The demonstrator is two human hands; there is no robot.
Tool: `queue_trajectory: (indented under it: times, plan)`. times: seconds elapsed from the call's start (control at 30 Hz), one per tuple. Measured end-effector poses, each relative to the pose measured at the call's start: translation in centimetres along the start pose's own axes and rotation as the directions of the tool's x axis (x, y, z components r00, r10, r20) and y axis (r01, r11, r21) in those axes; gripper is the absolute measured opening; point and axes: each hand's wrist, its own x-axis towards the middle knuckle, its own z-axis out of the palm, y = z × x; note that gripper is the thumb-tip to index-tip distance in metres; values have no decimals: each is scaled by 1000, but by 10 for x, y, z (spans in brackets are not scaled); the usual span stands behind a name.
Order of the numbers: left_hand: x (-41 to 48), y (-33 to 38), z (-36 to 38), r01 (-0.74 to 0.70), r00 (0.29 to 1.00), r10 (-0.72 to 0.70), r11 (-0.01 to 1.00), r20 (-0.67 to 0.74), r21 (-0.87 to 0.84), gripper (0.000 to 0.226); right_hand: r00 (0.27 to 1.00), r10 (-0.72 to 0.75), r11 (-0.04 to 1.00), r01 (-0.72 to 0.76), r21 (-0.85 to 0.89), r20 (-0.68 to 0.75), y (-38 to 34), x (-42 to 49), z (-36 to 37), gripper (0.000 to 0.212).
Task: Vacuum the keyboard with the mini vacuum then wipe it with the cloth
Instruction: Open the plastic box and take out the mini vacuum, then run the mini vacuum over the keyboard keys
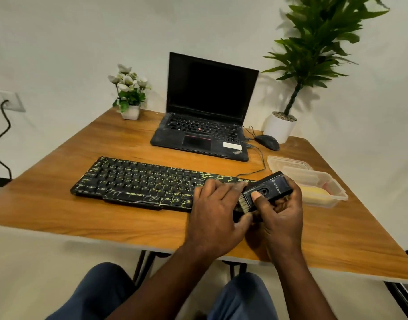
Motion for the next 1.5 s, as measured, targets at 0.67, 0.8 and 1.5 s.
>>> queue_trajectory:
  times: [0.67,0.8,1.5]
  plan:
    - [-10,-198,-141,604,758,-601,793,-253,-76,75,894,-142,930,268,-253,424,-12,1,139,82]
    - [-12,-189,-141,567,784,-585,811,-209,-144,64,868,-152,918,302,-259,473,-8,3,174,81]
    - [34,-258,-150,539,838,-526,839,146,-72,12,683,-111,773,516,-369,722,3,51,281,66]
